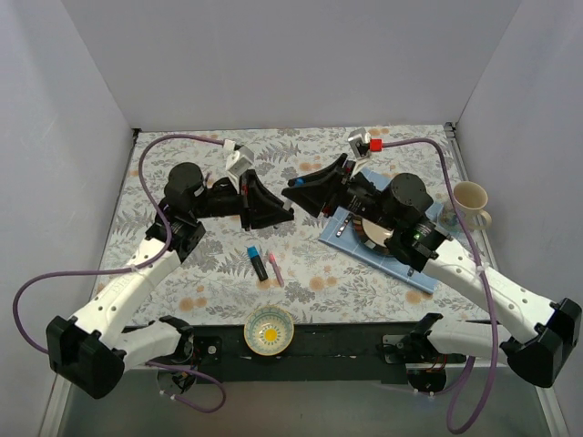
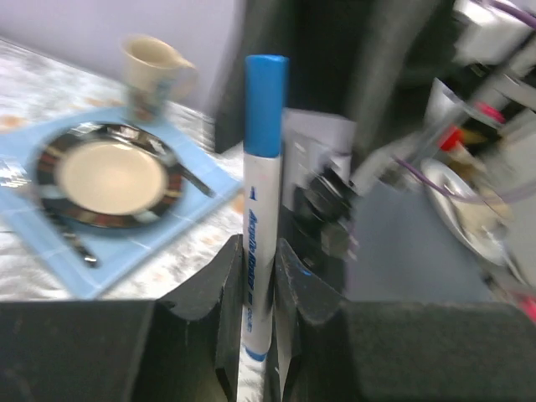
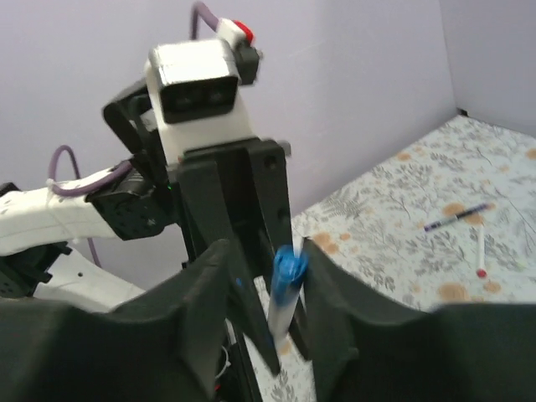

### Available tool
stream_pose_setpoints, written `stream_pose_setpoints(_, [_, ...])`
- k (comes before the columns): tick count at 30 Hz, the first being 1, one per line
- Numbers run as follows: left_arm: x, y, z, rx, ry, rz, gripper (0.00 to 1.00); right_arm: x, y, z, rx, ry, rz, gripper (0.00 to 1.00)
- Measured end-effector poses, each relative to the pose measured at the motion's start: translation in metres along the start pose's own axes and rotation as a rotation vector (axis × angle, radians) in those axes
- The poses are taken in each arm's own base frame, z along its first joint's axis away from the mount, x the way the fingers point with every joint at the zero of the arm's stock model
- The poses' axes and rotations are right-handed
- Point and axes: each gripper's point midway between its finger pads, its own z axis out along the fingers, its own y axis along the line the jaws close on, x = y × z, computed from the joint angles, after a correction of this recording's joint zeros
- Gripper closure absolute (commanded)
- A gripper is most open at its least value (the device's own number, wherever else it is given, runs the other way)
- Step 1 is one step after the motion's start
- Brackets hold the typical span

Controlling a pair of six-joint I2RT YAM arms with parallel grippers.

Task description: Insert the pens into the pen caps

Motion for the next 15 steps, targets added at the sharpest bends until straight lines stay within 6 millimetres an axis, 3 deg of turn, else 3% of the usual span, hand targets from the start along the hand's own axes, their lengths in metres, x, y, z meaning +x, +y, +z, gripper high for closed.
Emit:
stream_pose_setpoints(3, [-0.014,0.015,-0.01,-0.138,-0.097,0.042,1.0,0.005,0.003,-0.006,0.079,0.059,0.029,0.27])
stream_pose_setpoints(5, [-0.019,0.031,-0.023,-0.265,-0.16,0.041,1.0,0.005,0.005,-0.014,0.127,0.071,0.04,0.26])
stream_pose_setpoints(7, [-0.016,0.051,-0.034,-0.39,-0.2,0.007,1.0,0.001,0.002,-0.024,0.194,0.057,0.042,0.13])
stream_pose_setpoints(8, [-0.01,0.061,-0.039,-0.448,-0.207,-0.023,1.0,-0.004,-0.002,-0.03,0.234,0.04,0.041,0.08])
stream_pose_setpoints(11, [0.02,0.096,-0.054,-0.636,-0.2,-0.171,1.0,-0.014,-0.014,-0.047,0.341,-0.005,0.042,0.08])
stream_pose_setpoints(15, [0.075,0.134,-0.074,-0.86,-0.149,-0.386,1.0,-0.001,-0.034,-0.066,0.444,-0.002,0.042,0.08])
